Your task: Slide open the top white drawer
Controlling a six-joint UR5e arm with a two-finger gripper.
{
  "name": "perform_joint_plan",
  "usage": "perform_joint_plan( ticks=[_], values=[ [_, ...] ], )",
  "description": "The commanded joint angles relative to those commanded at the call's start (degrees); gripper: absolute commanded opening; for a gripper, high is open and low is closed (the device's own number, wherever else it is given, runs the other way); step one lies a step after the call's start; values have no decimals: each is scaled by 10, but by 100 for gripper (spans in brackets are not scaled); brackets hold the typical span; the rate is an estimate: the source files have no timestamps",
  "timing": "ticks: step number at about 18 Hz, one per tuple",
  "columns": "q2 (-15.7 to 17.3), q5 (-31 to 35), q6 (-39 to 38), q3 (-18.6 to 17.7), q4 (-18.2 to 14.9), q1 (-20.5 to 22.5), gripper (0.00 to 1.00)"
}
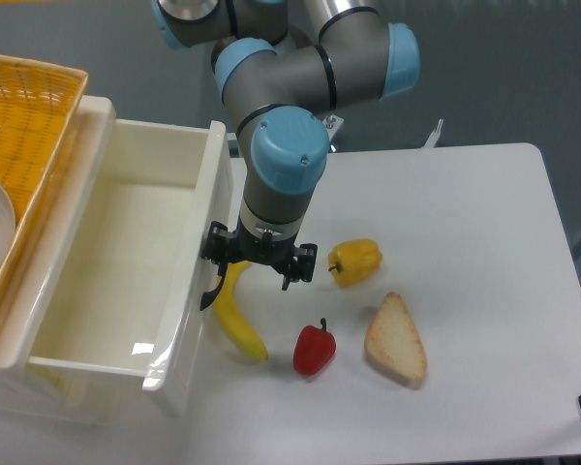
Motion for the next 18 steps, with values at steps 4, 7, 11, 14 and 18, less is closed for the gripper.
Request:
perform_joint_plan(
  ticks=[4,7,11,14,18],
  values=[
    [0,0,3,0,0,2,100],
    [-1,0,5,0,0,6,100],
    [-2,0,5,0,0,10,100],
    [-2,0,6,0,0,11,100],
    [-2,-1,6,0,0,12,100]
  ],
)
